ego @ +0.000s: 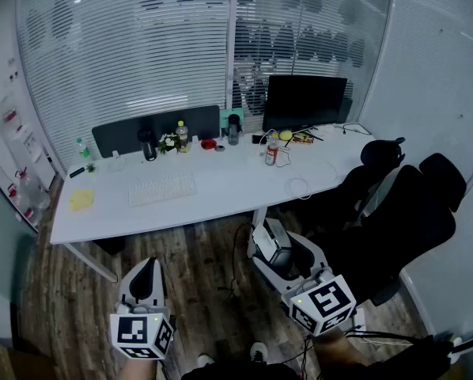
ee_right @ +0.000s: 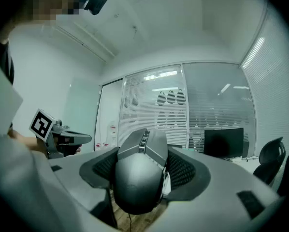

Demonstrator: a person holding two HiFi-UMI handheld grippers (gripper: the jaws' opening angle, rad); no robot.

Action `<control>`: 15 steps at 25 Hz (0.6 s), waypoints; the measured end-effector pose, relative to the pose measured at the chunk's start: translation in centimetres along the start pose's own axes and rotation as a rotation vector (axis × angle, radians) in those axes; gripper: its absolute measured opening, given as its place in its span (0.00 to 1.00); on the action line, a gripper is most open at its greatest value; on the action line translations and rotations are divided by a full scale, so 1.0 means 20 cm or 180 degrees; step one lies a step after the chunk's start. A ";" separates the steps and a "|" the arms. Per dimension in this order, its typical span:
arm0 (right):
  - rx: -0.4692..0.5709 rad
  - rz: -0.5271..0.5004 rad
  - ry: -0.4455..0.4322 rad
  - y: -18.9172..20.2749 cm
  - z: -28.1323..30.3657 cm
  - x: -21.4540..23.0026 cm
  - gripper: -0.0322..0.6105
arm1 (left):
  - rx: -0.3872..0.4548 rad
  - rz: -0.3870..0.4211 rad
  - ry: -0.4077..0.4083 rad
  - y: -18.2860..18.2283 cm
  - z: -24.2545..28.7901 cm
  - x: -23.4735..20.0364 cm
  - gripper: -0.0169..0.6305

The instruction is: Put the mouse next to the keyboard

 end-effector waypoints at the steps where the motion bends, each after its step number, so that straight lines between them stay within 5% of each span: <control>1: 0.0000 0.0000 -0.0002 0.00 0.00 0.00 0.52 | 0.0000 -0.0012 0.0004 0.00 0.00 0.00 0.07; 15: 0.0094 0.0024 -0.0033 -0.02 -0.01 0.03 0.52 | 0.0009 -0.0003 0.0016 0.00 0.00 0.06 0.07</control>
Point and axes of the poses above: the fingertips, and each gripper's own axes: z forward along the fingers, x to its right, y out of its underside, the point moved 8 cm from there along -z, backward along the fingers, and after that the axes turned 9 degrees about x, right-handed, at the moved point
